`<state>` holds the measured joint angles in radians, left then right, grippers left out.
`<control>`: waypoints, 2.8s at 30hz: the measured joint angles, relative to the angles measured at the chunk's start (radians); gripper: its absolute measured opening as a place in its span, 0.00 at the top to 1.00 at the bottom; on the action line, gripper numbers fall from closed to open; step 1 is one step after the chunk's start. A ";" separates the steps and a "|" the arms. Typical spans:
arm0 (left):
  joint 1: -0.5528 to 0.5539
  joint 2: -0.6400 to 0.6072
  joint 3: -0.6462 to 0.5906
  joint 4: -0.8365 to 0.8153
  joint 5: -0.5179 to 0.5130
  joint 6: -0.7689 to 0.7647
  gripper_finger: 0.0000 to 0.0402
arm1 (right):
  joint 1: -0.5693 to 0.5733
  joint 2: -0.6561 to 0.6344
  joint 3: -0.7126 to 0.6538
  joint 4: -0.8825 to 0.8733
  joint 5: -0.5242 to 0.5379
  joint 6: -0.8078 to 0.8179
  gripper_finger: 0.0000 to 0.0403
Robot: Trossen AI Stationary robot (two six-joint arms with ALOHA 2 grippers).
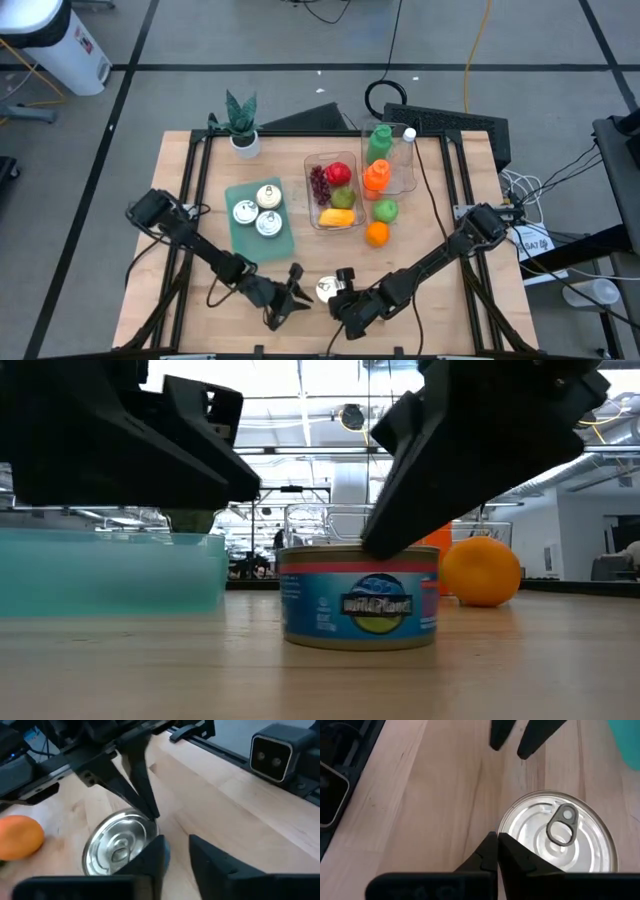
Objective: Pick & Place Food Item
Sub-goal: Put the blue tuna can into the green bin
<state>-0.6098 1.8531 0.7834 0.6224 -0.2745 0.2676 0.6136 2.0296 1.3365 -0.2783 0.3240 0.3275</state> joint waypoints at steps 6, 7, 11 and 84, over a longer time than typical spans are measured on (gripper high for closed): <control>0.000 0.026 0.031 -0.006 -0.024 0.051 0.51 | -0.006 -0.040 0.000 0.002 0.000 0.019 1.00; 0.000 0.026 0.032 -0.006 -0.027 0.057 0.47 | -0.007 -0.048 -0.001 0.001 0.000 0.023 1.00; 0.000 0.026 0.032 -0.009 -0.086 0.071 0.32 | -0.012 -0.068 -0.003 0.007 -0.007 0.035 1.00; 0.138 0.210 0.256 -0.261 -0.157 -0.253 0.23 | 0.035 -0.259 0.054 -0.387 0.139 0.451 1.00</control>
<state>-0.4718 2.0633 1.0393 0.3619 -0.4311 0.0150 0.6489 1.7707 1.3907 -0.6651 0.4630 0.7788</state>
